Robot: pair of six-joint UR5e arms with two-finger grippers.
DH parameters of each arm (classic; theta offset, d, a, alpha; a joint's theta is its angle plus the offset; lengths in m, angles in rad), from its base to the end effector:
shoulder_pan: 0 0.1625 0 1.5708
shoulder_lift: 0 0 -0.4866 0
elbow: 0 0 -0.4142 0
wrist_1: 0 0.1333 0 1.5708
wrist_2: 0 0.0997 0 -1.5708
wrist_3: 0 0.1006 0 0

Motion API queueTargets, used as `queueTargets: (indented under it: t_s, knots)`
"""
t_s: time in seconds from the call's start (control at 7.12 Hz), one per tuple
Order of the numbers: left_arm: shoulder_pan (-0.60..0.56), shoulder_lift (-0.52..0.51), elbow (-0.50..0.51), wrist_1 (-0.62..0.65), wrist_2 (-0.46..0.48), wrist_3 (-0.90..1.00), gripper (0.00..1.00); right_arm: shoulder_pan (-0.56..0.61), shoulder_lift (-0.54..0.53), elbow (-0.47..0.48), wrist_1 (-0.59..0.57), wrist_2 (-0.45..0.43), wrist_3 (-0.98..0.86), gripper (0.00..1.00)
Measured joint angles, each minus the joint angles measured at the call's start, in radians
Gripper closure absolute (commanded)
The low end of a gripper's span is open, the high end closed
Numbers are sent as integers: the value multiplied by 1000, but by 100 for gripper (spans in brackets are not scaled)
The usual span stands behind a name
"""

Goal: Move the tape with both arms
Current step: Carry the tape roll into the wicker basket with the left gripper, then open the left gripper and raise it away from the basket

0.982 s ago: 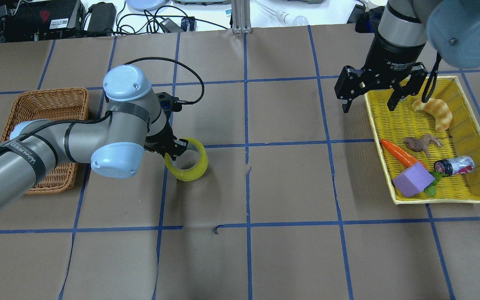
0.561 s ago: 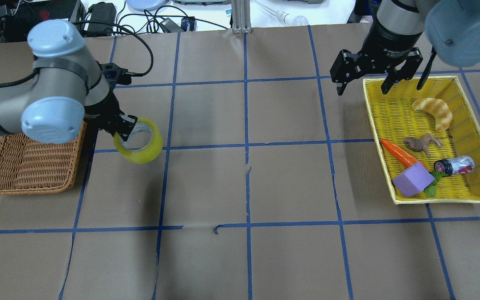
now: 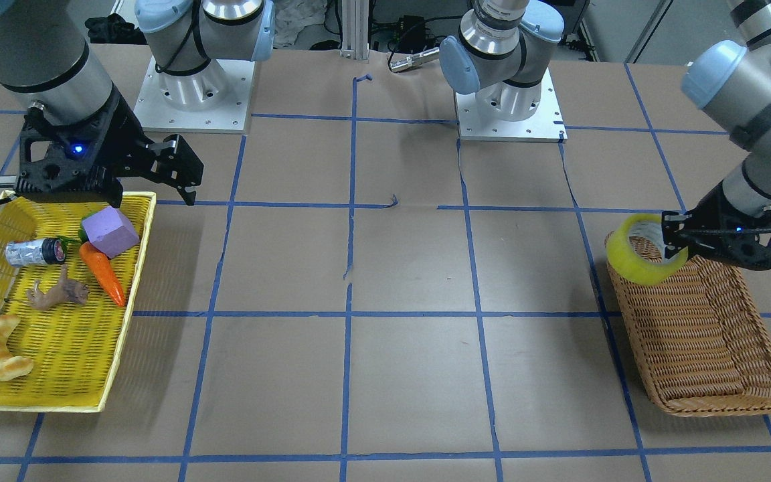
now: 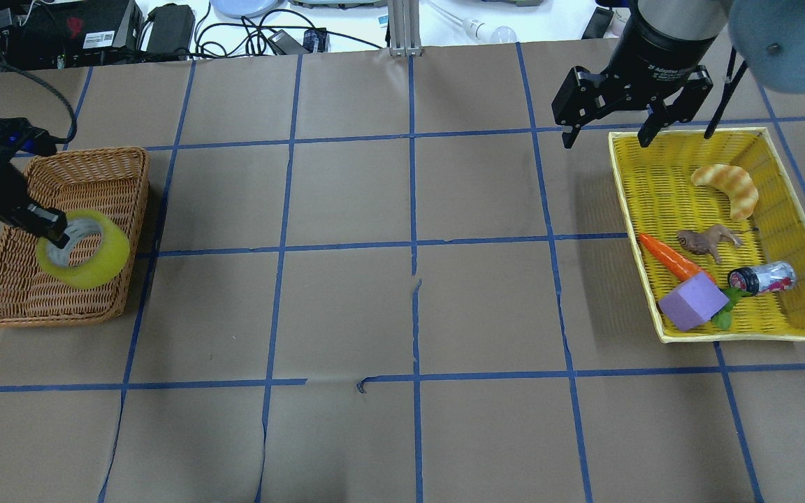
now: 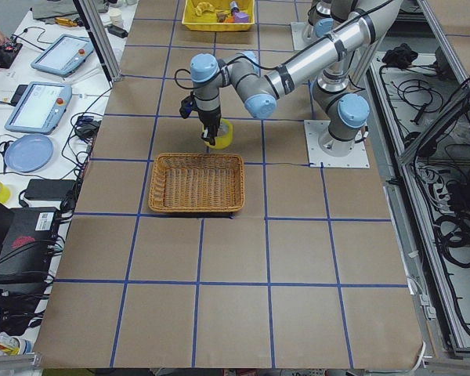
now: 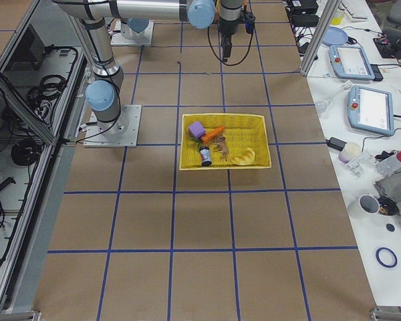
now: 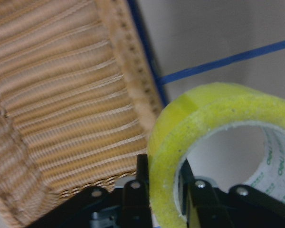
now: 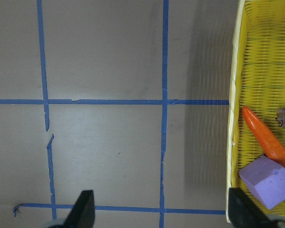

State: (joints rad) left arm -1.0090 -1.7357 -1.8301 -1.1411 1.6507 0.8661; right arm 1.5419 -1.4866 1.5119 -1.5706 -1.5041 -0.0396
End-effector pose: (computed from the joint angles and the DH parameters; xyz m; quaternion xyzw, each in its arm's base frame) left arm 0.1910 -0.5386 0.3723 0.1513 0.9877 0.0241 0.0320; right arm 0.1240 -0.5559 0.5340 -0.0049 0.9994 0.0116 0.0338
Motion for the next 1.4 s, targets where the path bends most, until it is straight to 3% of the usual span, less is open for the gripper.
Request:
queueTargets:
  t_s: [0.42,0.56,0.7,0.84,0.98,1.4]
  knots:
    - [84,-95,-4,245,-23,96,97,-5,-3,6,34,-1,-1,0]
    - [87,-138,-4,321,-39,100,86,-6,-5,5,34,3,-1,0]
    - [87,-177,-5,363,-59,99,34,-5,-8,0,35,5,-1,0]
    - [87,-204,-6,378,-72,96,6,-5,-10,-3,35,7,-1,0]
    - [86,-215,-6,383,-78,91,0,-5,-9,-2,36,8,-3,0]
    - [63,-171,11,381,-75,82,0,-9,-8,2,34,8,-9,0]
